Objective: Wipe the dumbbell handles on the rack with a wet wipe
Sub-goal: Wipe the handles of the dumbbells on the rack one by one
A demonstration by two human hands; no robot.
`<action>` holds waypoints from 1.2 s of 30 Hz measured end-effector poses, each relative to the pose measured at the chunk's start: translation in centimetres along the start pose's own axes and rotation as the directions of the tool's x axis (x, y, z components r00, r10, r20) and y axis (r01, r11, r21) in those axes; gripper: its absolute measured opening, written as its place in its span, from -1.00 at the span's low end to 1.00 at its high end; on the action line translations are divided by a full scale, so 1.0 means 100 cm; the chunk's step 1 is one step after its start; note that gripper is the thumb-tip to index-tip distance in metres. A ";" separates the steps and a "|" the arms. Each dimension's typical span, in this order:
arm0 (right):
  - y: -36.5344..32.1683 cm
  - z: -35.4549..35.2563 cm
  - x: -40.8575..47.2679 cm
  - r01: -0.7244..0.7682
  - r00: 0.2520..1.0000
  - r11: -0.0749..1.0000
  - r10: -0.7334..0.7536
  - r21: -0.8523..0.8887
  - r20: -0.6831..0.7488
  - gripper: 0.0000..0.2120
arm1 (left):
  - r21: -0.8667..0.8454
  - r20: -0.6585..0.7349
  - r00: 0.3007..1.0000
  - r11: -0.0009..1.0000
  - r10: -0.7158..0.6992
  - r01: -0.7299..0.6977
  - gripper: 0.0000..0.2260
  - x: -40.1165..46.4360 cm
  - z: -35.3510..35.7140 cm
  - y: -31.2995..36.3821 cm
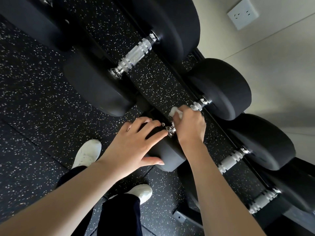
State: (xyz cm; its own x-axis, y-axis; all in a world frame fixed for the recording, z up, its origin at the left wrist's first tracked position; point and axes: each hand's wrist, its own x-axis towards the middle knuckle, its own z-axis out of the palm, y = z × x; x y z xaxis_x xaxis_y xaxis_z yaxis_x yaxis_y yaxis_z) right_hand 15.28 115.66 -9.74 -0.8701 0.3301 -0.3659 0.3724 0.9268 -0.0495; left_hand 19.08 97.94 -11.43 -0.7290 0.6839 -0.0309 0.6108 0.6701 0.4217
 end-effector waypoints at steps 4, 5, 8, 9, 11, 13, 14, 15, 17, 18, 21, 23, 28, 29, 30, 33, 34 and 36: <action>0.005 -0.007 0.010 -0.030 0.995 0.998 0.034 0.046 -0.098 -0.83 | -0.006 0.005 1.000 1.000 0.002 -0.002 -0.40 0.000 0.002 0.000; 0.006 -0.007 0.012 -0.041 0.992 0.997 0.048 0.061 -0.115 -0.82 | -0.004 0.001 1.000 1.000 0.004 -0.004 -0.40 0.000 0.002 0.000; 0.008 -0.003 0.017 -0.069 0.979 0.991 0.088 0.112 -0.182 -0.79 | 0.000 -0.003 1.000 1.000 0.008 -0.008 -0.39 -0.001 0.002 -0.001; 0.009 -0.002 0.018 -0.076 0.973 0.990 0.100 0.117 -0.207 -0.79 | 0.002 -0.004 1.000 1.000 0.009 -0.009 -0.39 -0.001 0.002 -0.001; 0.012 -0.002 0.022 -0.094 0.960 0.988 0.123 0.123 -0.253 -0.78 | 0.003 -0.007 1.000 1.000 0.007 -0.007 -0.39 -0.001 0.002 -0.002; 0.014 -0.004 0.026 -0.105 0.936 0.984 0.145 0.141 -0.320 -0.78 | 0.001 -0.002 1.000 1.000 0.005 -0.005 -0.39 -0.001 0.003 -0.001; 0.014 -0.005 0.029 -0.095 0.917 0.984 0.147 0.153 -0.371 -0.80 | -0.001 0.003 1.000 1.000 0.004 -0.004 -0.40 -0.001 0.003 -0.001; 0.014 -0.005 0.029 -0.070 0.893 0.984 0.135 0.164 -0.429 -0.83 | -0.002 0.007 1.000 1.000 0.004 -0.004 -0.40 -0.001 0.003 -0.001; 0.014 0.000 0.029 -0.016 0.838 0.985 0.108 0.174 -0.535 -0.92 | -0.008 0.013 1.000 1.000 0.007 -0.006 -0.40 0.000 0.003 0.000; 0.013 0.002 0.028 -0.006 0.805 0.984 0.110 0.177 -0.583 -0.94 | -0.011 0.013 1.000 1.000 0.006 -0.006 -0.40 0.000 0.003 0.000; 0.017 0.007 0.023 0.002 0.736 0.960 0.187 0.279 -0.651 -0.92 | -0.011 0.016 1.000 1.000 0.008 -0.008 -0.39 -0.001 0.002 -0.001; 0.020 0.009 0.019 0.013 0.721 0.920 0.262 0.391 -0.642 -0.92 | -0.013 0.022 1.000 1.000 0.015 -0.015 -0.39 -0.001 0.002 -0.002; 0.020 0.008 0.011 -0.026 0.741 0.867 0.351 0.497 -0.573 -0.90 | -0.027 0.037 0.999 0.999 0.029 -0.028 -0.38 -0.001 0.001 -0.002; 0.022 0.007 0.009 -0.043 0.740 0.850 0.380 0.525 -0.555 -0.90 | -0.028 0.042 0.999 0.999 0.031 -0.030 -0.38 -0.001 0.000 -0.002; 0.025 0.006 0.005 -0.059 0.741 0.833 0.405 0.549 -0.535 -0.89 | -0.033 0.046 0.998 0.999 0.033 -0.032 -0.38 0.000 -0.001 -0.002; 0.033 0.006 -0.014 -0.033 0.769 0.846 0.362 0.533 -0.527 -0.92 | -0.051 0.068 0.997 0.998 0.035 -0.032 -0.37 0.002 -0.009 0.001; 0.035 0.004 -0.020 -0.014 0.779 0.851 0.338 0.524 -0.529 -0.92 | -0.047 0.079 0.996 0.998 0.046 -0.042 -0.37 0.004 -0.012 0.001; 0.034 -0.004 -0.031 0.004 0.798 0.840 0.325 0.543 -0.508 -0.92 | -0.034 0.109 0.992 0.997 0.068 -0.064 -0.38 0.006 -0.020 0.000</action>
State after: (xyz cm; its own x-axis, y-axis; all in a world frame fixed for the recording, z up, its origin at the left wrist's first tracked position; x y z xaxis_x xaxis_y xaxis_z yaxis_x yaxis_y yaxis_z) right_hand 19.11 117.89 -8.40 -0.7369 0.6557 0.1644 0.4845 0.6820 -0.5479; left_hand 17.97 97.75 -9.62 -0.6478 0.7550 -0.1011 0.6455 0.6146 0.4534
